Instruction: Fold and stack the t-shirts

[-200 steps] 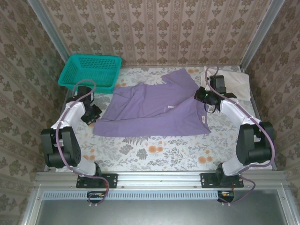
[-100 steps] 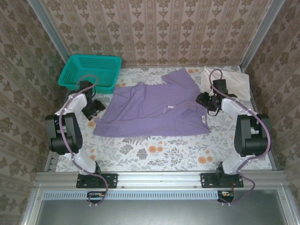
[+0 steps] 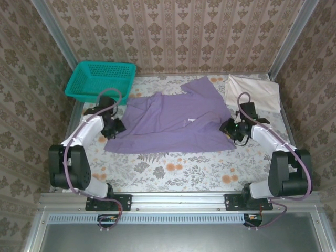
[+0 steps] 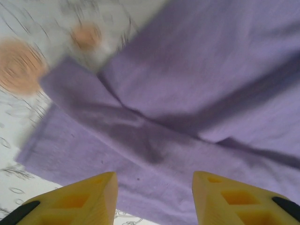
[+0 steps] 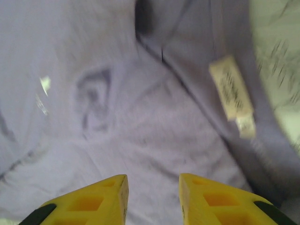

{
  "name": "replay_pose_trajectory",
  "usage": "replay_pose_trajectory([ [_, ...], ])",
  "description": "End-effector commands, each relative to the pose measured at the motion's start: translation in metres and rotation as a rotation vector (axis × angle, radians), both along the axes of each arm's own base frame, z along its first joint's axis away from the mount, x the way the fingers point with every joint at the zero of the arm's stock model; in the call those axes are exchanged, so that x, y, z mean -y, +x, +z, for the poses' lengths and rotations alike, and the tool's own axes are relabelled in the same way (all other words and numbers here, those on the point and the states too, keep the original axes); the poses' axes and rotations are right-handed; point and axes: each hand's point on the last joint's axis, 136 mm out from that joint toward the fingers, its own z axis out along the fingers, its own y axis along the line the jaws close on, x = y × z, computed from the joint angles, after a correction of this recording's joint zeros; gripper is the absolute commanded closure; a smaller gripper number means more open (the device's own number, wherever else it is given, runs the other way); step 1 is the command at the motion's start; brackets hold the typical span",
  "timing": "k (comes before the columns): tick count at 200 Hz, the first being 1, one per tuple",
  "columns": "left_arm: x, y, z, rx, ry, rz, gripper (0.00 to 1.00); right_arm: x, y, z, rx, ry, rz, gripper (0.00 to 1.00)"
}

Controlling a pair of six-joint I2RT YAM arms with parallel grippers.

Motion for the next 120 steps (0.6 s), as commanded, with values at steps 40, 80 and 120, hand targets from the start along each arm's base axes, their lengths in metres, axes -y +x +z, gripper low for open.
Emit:
replay_pose_trajectory([
  [40, -0.015, -0.019, -0.065, -0.184, 0.077, 0.012, 0.55, -0.009, -0.033, -0.051, -0.231, -0.065, -0.043, 0.7],
  [80, -0.026, -0.032, -0.077, -0.253, 0.092, 0.063, 0.55, 0.012, -0.067, -0.073, -0.397, -0.138, -0.168, 0.72],
  [120, -0.028, -0.068, -0.076, -0.285, 0.079, 0.12, 0.54, 0.023, -0.092, -0.074, -0.421, -0.11, -0.288, 0.75],
])
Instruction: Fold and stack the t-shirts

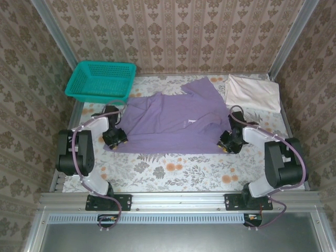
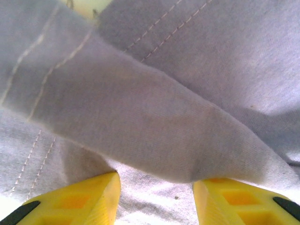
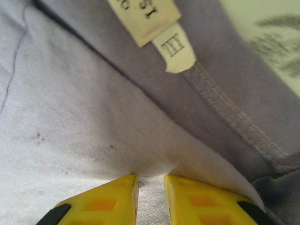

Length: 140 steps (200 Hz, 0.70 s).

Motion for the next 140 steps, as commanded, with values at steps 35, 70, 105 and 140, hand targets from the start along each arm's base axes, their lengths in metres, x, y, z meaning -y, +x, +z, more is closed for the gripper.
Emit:
replay_pose_trajectory([
  [35, -0.01, -0.079, -0.012, -0.141, 0.004, 0.117, 0.52, 0.025, -0.063, -0.01, -0.128, -0.042, -0.183, 0.75],
  [70, 0.0, -0.107, -0.012, -0.187, -0.06, 0.143, 0.52, 0.026, -0.088, -0.01, -0.148, -0.015, -0.236, 0.75],
  [105, 0.004, -0.129, -0.002, -0.193, -0.092, 0.17, 0.52, 0.028, -0.109, -0.002, -0.141, -0.002, -0.29, 0.75],
  [140, 0.0, -0.103, 0.039, -0.053, -0.072, 0.144, 0.47, 0.035, -0.109, 0.015, -0.079, -0.02, -0.329, 0.75],
])
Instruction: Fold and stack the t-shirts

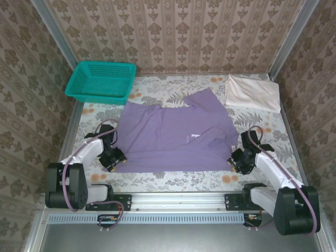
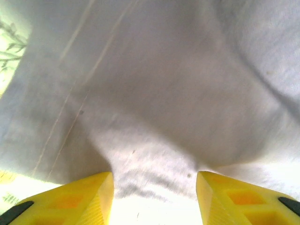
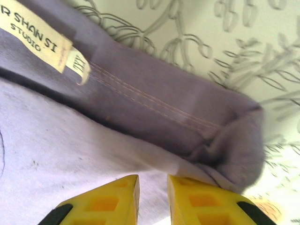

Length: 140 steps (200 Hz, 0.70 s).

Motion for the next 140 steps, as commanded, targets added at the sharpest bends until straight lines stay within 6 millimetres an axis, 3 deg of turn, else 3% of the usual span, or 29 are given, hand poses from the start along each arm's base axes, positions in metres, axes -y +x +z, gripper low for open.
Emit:
replay_pose_trajectory([
  [1, -0.003, 0.01, 0.031, 0.049, 0.019, 0.012, 0.47, 0.01, -0.014, 0.007, -0.038, -0.043, -0.056, 0.75],
  [20, 0.001, 0.054, 0.065, 0.174, 0.012, -0.046, 0.47, 0.023, 0.012, 0.035, 0.066, -0.124, -0.028, 0.75],
  [37, 0.012, 0.102, 0.088, 0.274, -0.008, -0.13, 0.56, 0.027, 0.056, 0.066, 0.214, -0.172, 0.033, 0.75],
  [55, 0.03, 0.154, 0.101, 0.339, -0.036, -0.241, 0.6, 0.021, 0.104, 0.091, 0.312, -0.172, 0.127, 0.75],
  [74, 0.045, 0.201, 0.107, 0.398, 0.001, -0.334, 0.65, 0.007, 0.152, 0.101, 0.365, -0.142, 0.226, 0.75],
  [79, 0.047, 0.213, 0.103, 0.414, 0.028, -0.353, 0.66, 0.004, 0.162, 0.095, 0.35, -0.139, 0.248, 0.76],
  [82, 0.048, 0.22, 0.102, 0.426, 0.047, -0.362, 0.67, 0.003, 0.17, 0.101, 0.37, -0.142, 0.257, 0.77],
  [93, 0.052, 0.239, 0.092, 0.443, 0.062, -0.368, 0.68, -0.005, 0.193, 0.086, 0.332, -0.143, 0.315, 0.78],
  [95, 0.053, 0.243, 0.09, 0.445, 0.058, -0.368, 0.68, -0.006, 0.2, 0.093, 0.353, -0.147, 0.326, 0.78],
  [98, 0.055, 0.247, 0.086, 0.446, 0.056, -0.368, 0.68, -0.008, 0.203, 0.082, 0.323, -0.147, 0.343, 0.79],
  [100, 0.055, 0.251, 0.086, 0.452, 0.059, -0.37, 0.68, -0.009, 0.21, 0.088, 0.338, -0.153, 0.35, 0.79],
  [104, 0.054, 0.257, 0.079, 0.448, 0.07, -0.371, 0.69, -0.01, 0.216, 0.078, 0.307, -0.159, 0.368, 0.79],
  [140, 0.037, 0.292, 0.038, 0.414, 0.162, -0.339, 0.71, -0.019, 0.269, 0.044, 0.21, -0.179, 0.452, 0.8],
])
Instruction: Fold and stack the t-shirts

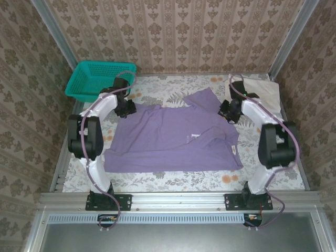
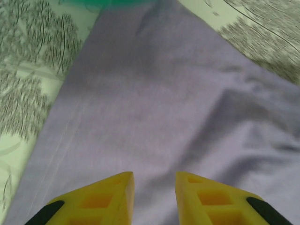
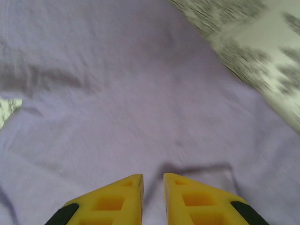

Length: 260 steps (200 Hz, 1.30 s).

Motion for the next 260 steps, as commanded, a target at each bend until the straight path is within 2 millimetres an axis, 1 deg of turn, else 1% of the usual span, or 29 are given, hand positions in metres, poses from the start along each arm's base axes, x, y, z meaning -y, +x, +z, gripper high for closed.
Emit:
replay_pose_trajectory([
  [1, -0.022, 0.026, -0.011, 0.048, 0.094, 0.021, 0.71, -0.003, 0.017, -0.023, -0.062, -0.045, 0.084, 0.8],
  [11, -0.03, 0.03, -0.02, 0.042, 0.117, 0.039, 0.71, -0.003, 0.025, -0.03, -0.066, -0.058, 0.095, 0.8],
  [24, -0.041, 0.031, -0.031, 0.031, 0.151, 0.061, 0.71, -0.003, 0.03, -0.044, -0.095, -0.058, 0.105, 0.8],
  [38, -0.049, 0.028, -0.041, 0.022, 0.172, 0.075, 0.71, -0.001, 0.028, -0.057, -0.141, -0.066, 0.115, 0.8],
  [60, -0.063, 0.021, -0.053, 0.009, 0.247, 0.104, 0.71, 0.007, 0.023, -0.069, -0.168, -0.067, 0.088, 0.8],
  [71, -0.068, 0.019, -0.055, 0.013, 0.276, 0.113, 0.71, 0.014, 0.019, -0.074, -0.186, -0.062, 0.06, 0.8],
  [81, -0.066, 0.019, -0.053, 0.032, 0.274, 0.116, 0.7, 0.018, 0.017, -0.077, -0.193, -0.048, 0.041, 0.8],
  [108, -0.048, 0.028, -0.044, 0.094, 0.238, 0.057, 0.68, 0.02, 0.018, -0.076, -0.163, -0.032, 0.043, 0.8],
  [130, -0.043, 0.03, -0.032, 0.131, 0.213, 0.053, 0.67, 0.031, 0.014, -0.077, -0.18, -0.035, 0.02, 0.8],
  [151, -0.046, 0.028, -0.017, 0.172, 0.214, 0.075, 0.67, 0.044, 0.011, -0.075, -0.152, -0.014, -0.031, 0.78],
  [190, -0.05, 0.023, 0.019, 0.265, 0.209, 0.111, 0.64, 0.058, 0.01, -0.07, -0.142, -0.004, -0.064, 0.75],
  [203, -0.05, 0.021, 0.033, 0.295, 0.197, 0.12, 0.63, 0.058, 0.011, -0.065, -0.126, 0.005, -0.063, 0.72],
  [218, -0.048, 0.018, 0.052, 0.326, 0.174, 0.126, 0.61, 0.055, 0.014, -0.052, -0.086, 0.029, -0.06, 0.66],
  [233, -0.045, 0.012, 0.071, 0.353, 0.161, 0.129, 0.58, 0.049, 0.018, -0.028, -0.01, 0.06, -0.057, 0.6],
  [249, -0.04, -0.002, 0.086, 0.342, 0.144, 0.125, 0.57, 0.048, 0.005, -0.006, 0.029, 0.064, -0.078, 0.54],
  [260, -0.033, -0.016, 0.089, 0.317, 0.124, 0.107, 0.56, 0.051, -0.009, 0.008, 0.05, 0.051, -0.109, 0.52],
])
